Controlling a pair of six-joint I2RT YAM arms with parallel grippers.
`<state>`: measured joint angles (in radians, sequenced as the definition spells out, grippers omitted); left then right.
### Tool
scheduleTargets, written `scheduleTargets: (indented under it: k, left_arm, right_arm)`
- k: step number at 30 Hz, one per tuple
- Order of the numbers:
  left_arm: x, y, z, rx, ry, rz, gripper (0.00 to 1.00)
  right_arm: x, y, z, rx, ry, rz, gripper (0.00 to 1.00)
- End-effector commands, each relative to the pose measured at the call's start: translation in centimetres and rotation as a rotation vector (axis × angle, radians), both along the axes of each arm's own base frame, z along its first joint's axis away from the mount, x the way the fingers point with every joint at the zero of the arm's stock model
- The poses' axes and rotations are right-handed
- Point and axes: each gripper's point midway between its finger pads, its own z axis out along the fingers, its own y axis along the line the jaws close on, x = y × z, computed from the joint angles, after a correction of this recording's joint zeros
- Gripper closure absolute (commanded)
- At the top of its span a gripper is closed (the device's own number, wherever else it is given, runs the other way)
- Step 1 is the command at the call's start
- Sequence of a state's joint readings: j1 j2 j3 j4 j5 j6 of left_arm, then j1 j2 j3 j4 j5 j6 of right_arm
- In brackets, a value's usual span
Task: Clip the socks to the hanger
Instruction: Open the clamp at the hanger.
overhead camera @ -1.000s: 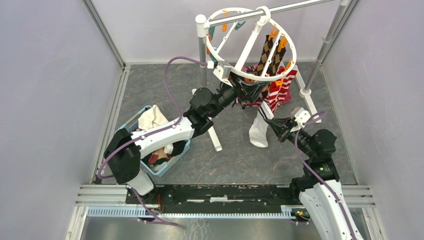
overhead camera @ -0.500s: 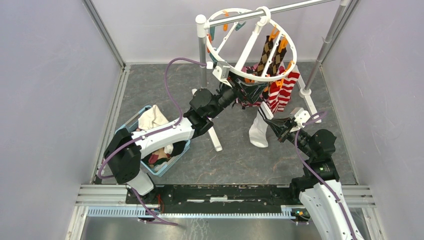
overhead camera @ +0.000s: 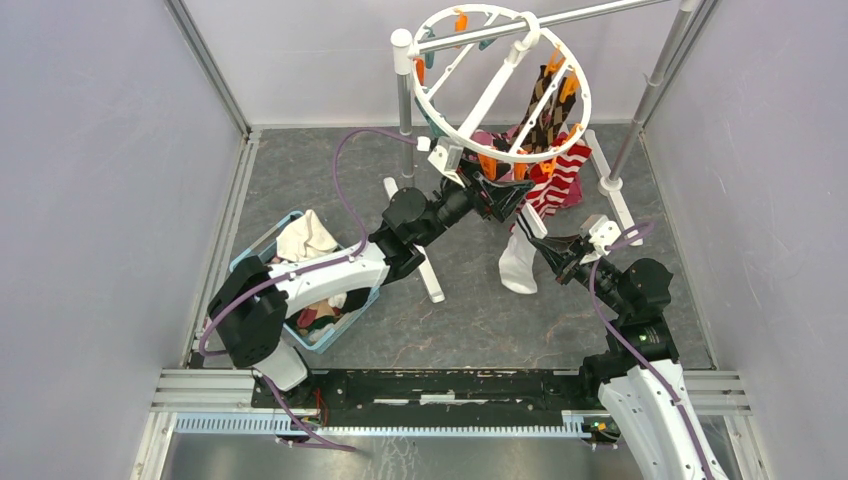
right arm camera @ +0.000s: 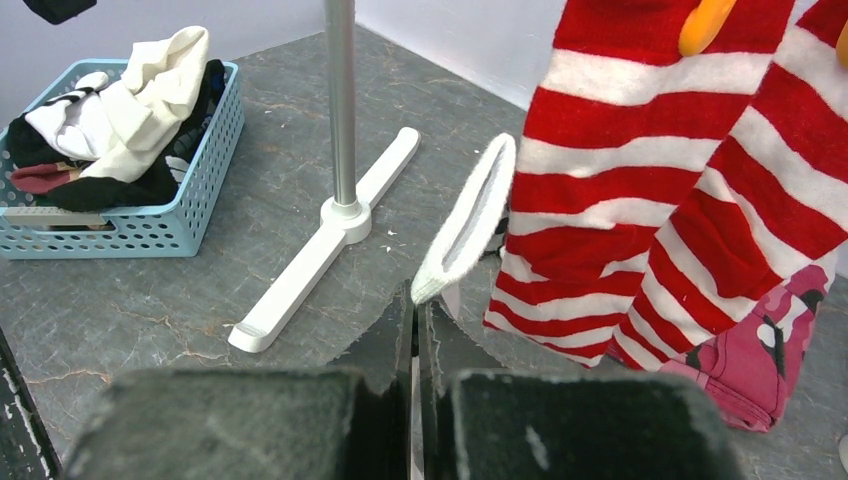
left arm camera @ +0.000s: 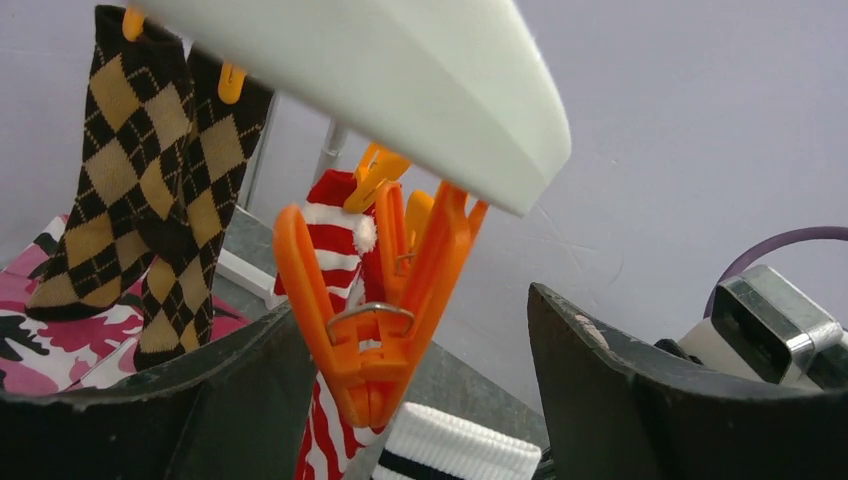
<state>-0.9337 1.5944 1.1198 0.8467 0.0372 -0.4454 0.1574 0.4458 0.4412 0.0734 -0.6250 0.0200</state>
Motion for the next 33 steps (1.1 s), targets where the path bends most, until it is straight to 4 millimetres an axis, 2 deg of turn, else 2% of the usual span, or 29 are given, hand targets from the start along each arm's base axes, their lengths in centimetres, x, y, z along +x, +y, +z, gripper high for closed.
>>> scheduleTargets:
  k: [1,12,14,20,29,33]
  left_arm:
    - [-1.0,1.1,1.9,-0.046,-0.04,0.004,0.2]
    - [-0.9,2.4,3.3,0.006,-0.177,0.09,0.19]
    - [-0.4,2.7,3.6,0.001,-0.173,0.121,0.19]
    - [0.5,2.6,4.3,-0.001,-0.163,0.158,0.24]
    - [1.1,2.0,5.1,0.014,-0.194,0.171,0.25]
    - [1.5,1.7,5.2,0.026,-0.188,0.18,0.3]
  right_arm:
    - [-0.2,0.0,1.8,0.002,-0.065,-0.003,1.0]
    - [-0.1,-0.1,1.9,-0.017,-0.084,-0.01,1.0]
    - [-0.1,-0.1,1.9,-0.018,-0.085,-0.011,1.0]
    - [-0.1,-0.1,2.0,-0.019,-0.085,-0.01,1.0]
    - [-0.1,-0.1,2.0,-0.024,-0.087,-0.012,1.0]
    - [-0.1,-0.1,2.0,-0.025,-0.088,-0.014,1.0]
